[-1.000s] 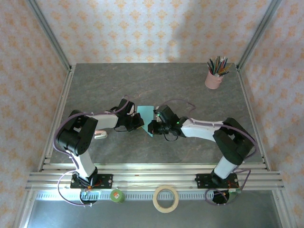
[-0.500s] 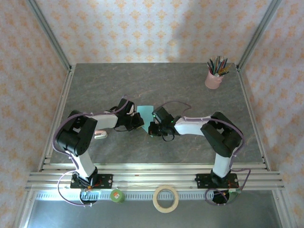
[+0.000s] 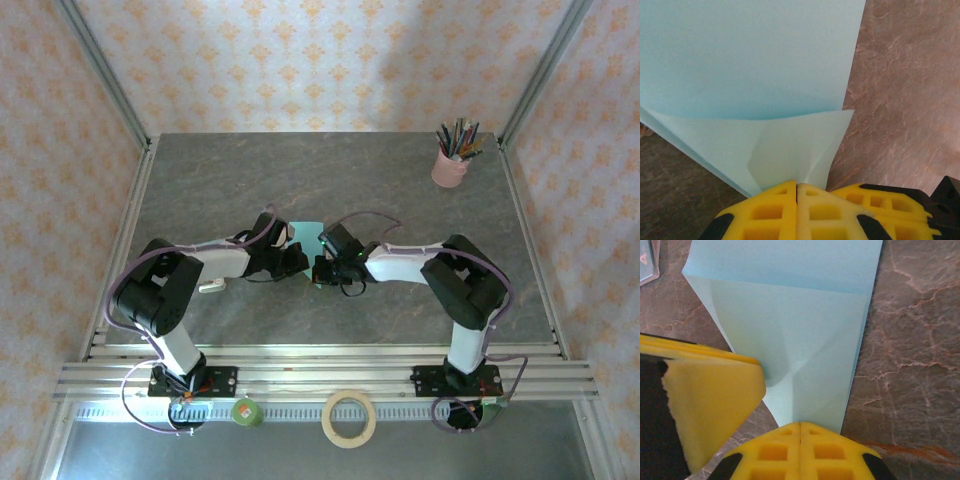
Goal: Fold a paper plane with a square sheet of paper (pick it up from the middle)
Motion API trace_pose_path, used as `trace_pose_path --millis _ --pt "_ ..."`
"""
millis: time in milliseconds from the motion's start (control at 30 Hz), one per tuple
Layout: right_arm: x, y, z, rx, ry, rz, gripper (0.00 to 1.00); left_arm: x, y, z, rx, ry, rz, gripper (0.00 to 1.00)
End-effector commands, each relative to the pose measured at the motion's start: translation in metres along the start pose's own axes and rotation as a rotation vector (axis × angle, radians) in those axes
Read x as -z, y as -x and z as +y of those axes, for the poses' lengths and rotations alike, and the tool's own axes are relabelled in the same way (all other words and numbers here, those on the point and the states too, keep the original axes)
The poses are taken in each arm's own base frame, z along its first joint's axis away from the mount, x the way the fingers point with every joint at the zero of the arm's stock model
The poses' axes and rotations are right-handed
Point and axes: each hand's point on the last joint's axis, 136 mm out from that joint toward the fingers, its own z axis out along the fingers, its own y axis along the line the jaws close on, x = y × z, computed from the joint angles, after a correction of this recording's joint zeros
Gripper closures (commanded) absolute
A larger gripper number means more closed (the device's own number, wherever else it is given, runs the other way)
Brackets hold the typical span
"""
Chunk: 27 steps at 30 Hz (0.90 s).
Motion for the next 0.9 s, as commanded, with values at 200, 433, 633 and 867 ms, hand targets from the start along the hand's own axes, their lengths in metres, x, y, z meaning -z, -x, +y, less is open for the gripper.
trace_pose_path --millis 200,433,633,867 --pt "-0.012 -0.035 -0.042 -0.038 -0.159 0.115 0.97 -0.008 0.003 0.031 0.014 0.139 -0.026 0.95" --pt "-0.008 -0.063 -0.079 -0.027 -0.300 0.213 0.97 -0.003 0.017 0.057 0.069 0.218 -0.052 0.96" --pt "-0.002 -0.072 -0.098 -0.027 -0.374 0.238 0.97 0.009 0.048 0.074 0.100 0.246 -0.100 0.95" --pt "0.001 -0.065 -0.096 -0.023 -0.367 0.214 0.96 0.024 0.078 0.086 0.098 0.274 -0.137 0.95"
